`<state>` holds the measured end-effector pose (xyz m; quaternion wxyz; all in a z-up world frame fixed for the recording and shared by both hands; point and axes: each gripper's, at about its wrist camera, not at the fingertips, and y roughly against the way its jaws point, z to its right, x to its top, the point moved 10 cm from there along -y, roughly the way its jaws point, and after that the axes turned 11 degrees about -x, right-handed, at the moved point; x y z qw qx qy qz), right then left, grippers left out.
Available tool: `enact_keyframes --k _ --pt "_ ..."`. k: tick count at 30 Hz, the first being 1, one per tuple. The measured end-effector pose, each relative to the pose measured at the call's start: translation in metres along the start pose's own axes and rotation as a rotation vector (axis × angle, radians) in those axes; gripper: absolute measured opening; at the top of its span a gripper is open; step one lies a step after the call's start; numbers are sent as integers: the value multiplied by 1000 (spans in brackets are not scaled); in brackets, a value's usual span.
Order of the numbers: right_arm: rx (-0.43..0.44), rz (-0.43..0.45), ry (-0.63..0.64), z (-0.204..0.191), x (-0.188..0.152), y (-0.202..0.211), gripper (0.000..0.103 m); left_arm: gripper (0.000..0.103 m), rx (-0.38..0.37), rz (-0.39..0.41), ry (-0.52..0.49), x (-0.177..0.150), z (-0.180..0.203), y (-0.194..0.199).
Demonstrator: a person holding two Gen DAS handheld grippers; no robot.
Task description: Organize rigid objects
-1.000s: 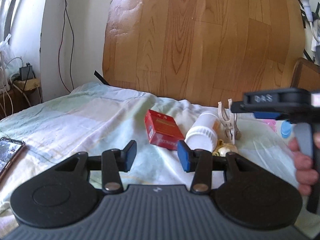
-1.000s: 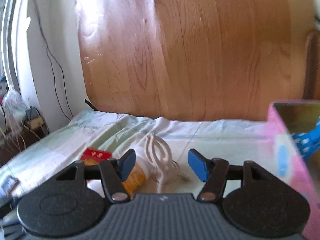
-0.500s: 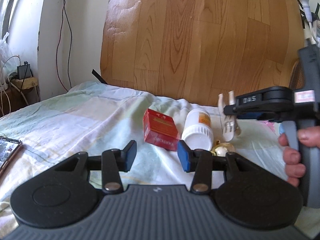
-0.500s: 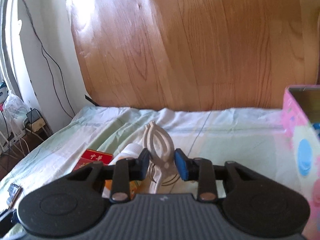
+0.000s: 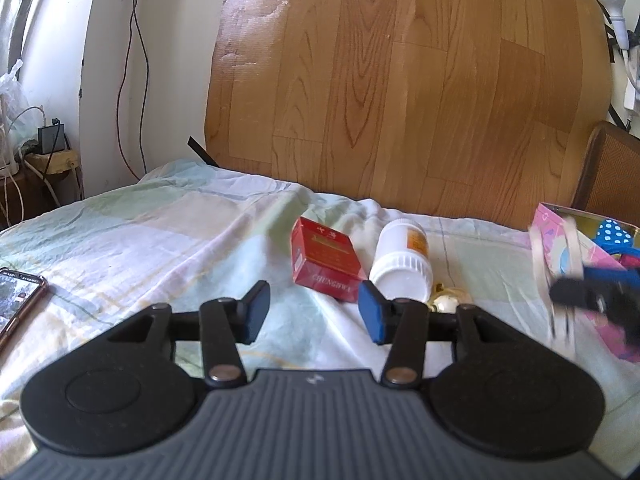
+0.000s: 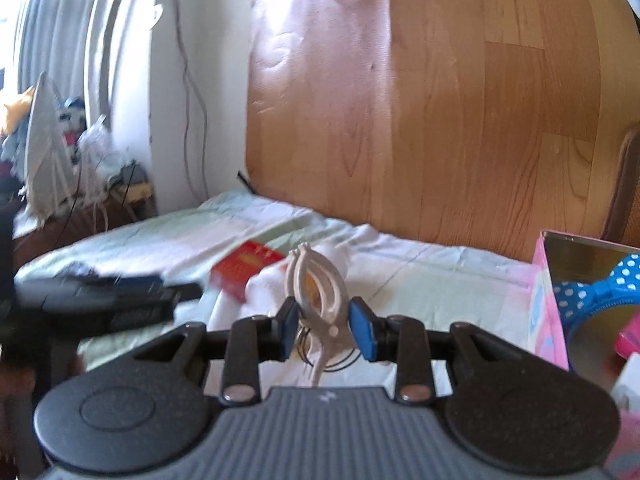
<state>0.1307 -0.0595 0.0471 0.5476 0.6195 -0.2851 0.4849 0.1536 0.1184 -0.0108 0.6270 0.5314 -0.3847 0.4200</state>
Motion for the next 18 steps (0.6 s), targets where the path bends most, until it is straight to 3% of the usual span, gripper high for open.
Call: enact_keyframes --k 8,10,11,18 --pt "-21 -63 121 -20 -29 3 31 52 -1 -2 14 0 -3 0" --pt "-40 -75 179 -26 -34 1 45 52 -1 -2 14 0 -3 0" --pt "-46 -67 189 -28 -35 2 46 52 -1 -3 15 0 -3 0" --pt "-24 -27 128 -22 -35 25 50 52 -9 -7 27 0 -3 0"
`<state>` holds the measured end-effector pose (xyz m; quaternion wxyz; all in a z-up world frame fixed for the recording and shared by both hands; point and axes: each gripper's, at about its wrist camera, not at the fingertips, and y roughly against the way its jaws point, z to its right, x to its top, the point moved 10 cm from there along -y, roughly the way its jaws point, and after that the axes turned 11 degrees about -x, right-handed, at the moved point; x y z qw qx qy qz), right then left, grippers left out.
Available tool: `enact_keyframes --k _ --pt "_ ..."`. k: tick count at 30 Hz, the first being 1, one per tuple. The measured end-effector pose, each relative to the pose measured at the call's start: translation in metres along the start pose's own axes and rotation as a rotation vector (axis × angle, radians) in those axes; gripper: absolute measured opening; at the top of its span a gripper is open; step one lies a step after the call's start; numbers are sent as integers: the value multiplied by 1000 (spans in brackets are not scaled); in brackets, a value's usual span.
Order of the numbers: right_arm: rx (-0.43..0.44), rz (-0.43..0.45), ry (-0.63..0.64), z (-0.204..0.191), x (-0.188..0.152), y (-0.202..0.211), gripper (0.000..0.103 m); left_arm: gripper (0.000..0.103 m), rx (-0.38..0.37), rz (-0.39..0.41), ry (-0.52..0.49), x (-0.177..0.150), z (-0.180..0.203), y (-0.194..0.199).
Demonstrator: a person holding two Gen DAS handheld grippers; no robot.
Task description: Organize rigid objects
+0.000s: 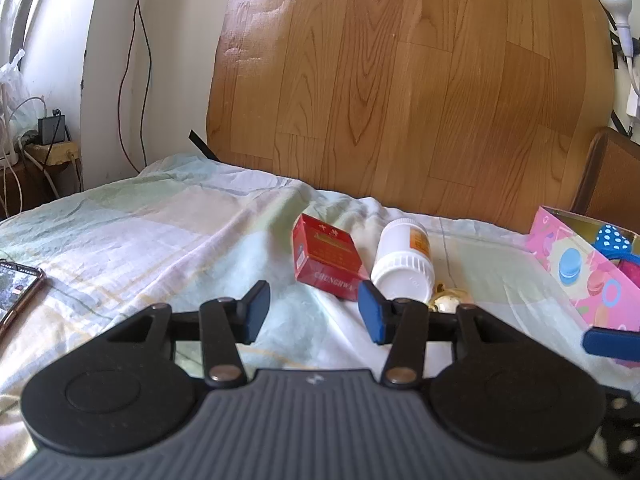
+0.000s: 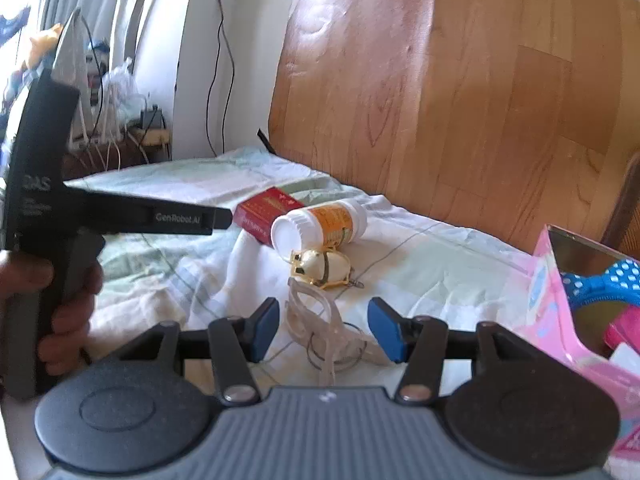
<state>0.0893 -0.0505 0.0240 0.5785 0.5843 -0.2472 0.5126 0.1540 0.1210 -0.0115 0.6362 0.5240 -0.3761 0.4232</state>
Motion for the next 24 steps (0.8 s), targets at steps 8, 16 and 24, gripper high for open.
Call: enact_keyframes --k 8,16,24 --pt "80 -150 -52 5 -27 3 45 52 5 2 -9 1 0 0" --pt "244 -54 -42 -50 -5 18 45 51 -9 3 8 2 -3 7" --pt "117 -58 -165 18 -16 25 35 50 -175 -31 -98 -10 35 46"
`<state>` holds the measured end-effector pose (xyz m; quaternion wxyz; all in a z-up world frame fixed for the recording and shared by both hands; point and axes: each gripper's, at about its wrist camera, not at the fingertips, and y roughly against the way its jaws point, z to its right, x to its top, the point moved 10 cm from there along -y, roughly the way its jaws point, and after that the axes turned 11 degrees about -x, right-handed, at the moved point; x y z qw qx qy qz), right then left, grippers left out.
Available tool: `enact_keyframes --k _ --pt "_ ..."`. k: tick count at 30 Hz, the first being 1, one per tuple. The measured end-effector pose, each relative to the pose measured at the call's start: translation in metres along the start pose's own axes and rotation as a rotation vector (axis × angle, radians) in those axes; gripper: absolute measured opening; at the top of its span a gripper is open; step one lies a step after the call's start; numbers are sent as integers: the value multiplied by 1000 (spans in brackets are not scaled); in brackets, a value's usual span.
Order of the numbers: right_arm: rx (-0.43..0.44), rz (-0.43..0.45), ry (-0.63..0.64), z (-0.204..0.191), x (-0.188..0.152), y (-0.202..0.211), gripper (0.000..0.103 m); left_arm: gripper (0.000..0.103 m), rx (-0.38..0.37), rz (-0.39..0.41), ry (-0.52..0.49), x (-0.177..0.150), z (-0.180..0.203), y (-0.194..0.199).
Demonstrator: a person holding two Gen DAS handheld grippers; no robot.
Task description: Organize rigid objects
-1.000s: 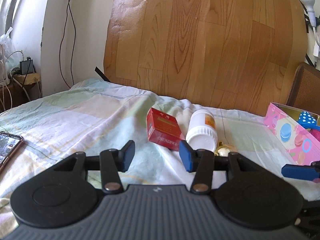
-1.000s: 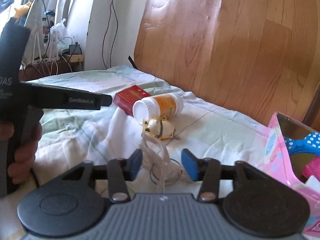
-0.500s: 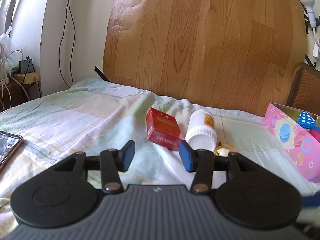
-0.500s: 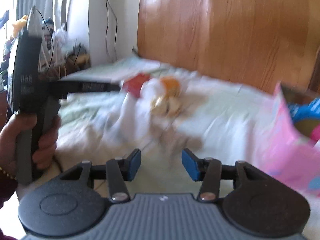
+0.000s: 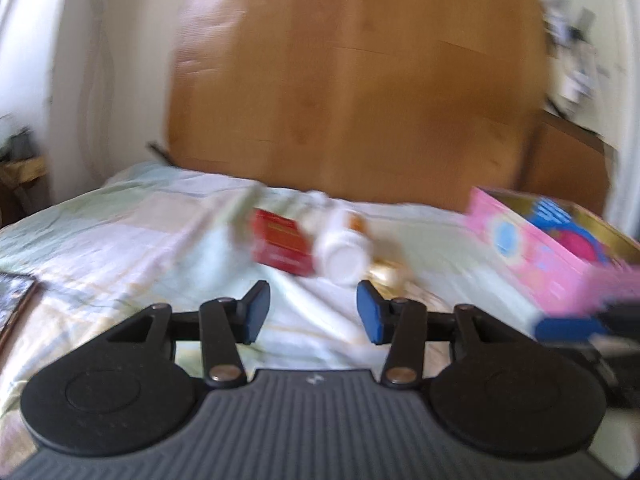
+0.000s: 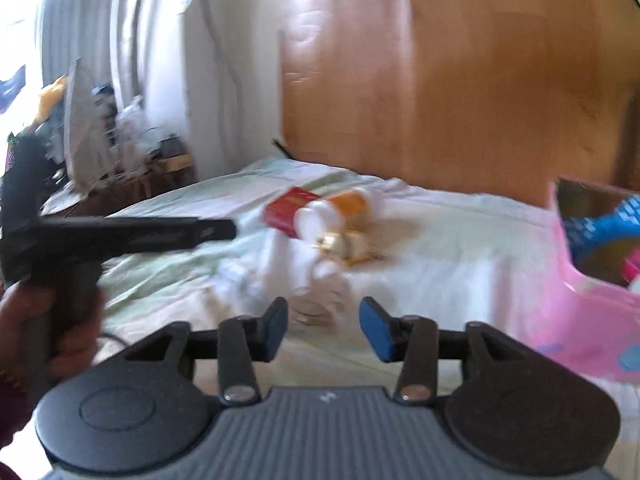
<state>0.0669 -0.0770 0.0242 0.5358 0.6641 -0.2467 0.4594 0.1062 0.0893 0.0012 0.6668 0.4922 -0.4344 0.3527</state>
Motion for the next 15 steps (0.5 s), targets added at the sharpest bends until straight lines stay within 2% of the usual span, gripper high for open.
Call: enact_keyframes --k 3,7,11,12,13,14,15 --pt "-1 -17 -3 2 -2 -9 32 50 -72 -26 -85 -3 31 1" --pt "-17 -15 84 -10 -6 -19 32 45 -122 -63 -143 -8 55 -4" --pt "-44 -68 134 -13 -14 -33 24 23 -104 -175 -160 -30 58 -26" --pt "-46 -79 134 -11 -17 -34 13 20 -103 -162 -169 -31 58 -27" --pt "-39 -97 125 -10 -18 -37 7 16 -99 -163 -185 -32 60 -27" --pt "-31 -100 109 -9 -19 -37 7 3 -108 -167 -194 -32 64 -28" --pt "-25 -85 94 -8 -17 -35 7 3 -119 -164 -195 -29 68 -27"
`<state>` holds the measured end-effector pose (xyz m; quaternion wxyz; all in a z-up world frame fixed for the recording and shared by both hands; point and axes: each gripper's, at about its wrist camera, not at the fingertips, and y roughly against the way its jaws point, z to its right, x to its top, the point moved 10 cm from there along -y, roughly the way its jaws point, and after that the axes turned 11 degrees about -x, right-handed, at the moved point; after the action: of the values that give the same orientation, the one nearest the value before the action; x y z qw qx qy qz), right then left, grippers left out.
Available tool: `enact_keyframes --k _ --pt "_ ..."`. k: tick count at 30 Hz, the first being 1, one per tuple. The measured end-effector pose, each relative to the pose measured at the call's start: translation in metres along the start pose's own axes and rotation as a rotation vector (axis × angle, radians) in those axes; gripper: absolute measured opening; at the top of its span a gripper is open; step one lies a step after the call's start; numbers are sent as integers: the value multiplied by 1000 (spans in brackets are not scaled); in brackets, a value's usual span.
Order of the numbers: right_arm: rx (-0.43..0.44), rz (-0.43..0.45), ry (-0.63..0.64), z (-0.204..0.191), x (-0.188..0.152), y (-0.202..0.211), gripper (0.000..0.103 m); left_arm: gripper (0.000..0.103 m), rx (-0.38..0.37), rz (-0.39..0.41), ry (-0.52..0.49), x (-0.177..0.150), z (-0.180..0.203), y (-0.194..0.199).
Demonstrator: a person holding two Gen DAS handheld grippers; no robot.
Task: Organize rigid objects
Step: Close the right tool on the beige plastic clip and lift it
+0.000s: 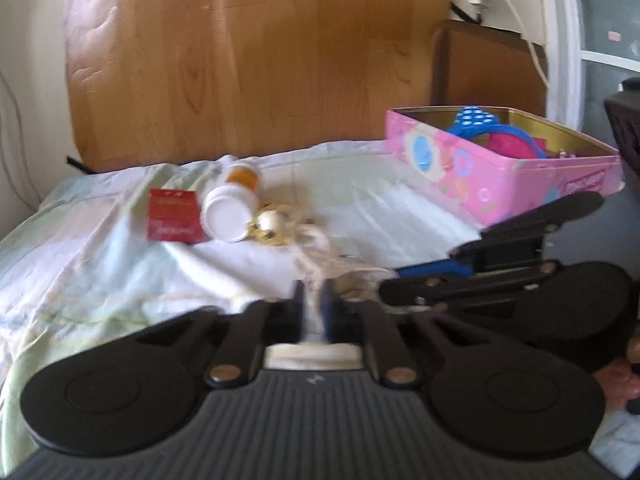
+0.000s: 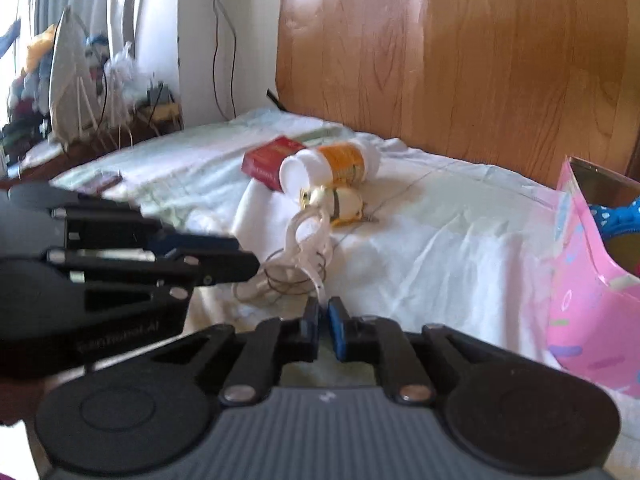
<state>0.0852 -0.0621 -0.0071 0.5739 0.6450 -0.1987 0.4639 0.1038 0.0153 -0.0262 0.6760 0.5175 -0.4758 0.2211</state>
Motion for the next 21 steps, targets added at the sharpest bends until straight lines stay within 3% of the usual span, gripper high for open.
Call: enact_keyframes --k 4,7,10,12,16,18,19,20,21 --pt "-46 104 -10 10 8 17 7 3 -28 58 -79 19 21 7" --pt "-92 129 -8 22 7 22 7 7 3 51 -132 24 34 2" --pt "-80 88 -64 35 3 16 7 18 19 17 -112 20 35 -3" --pt "-67 78 -99 41 2 14 7 39 57 -10 -96 15 30 -5" --pt "-37 70 -127 44 2 12 7 43 72 -68 -43 5 23 -11" --pt "-29 74 -140 45 2 13 7 38 66 -82 -21 5 21 -16" --pt "-25 78 -145 45 2 14 7 29 64 -88 -14 4 21 -19" --pt "-20 84 -145 45 2 15 7 9 57 -99 -1 4 19 -22" --pt "-18 90 -139 43 3 16 7 2 50 -106 17 2 19 -24"
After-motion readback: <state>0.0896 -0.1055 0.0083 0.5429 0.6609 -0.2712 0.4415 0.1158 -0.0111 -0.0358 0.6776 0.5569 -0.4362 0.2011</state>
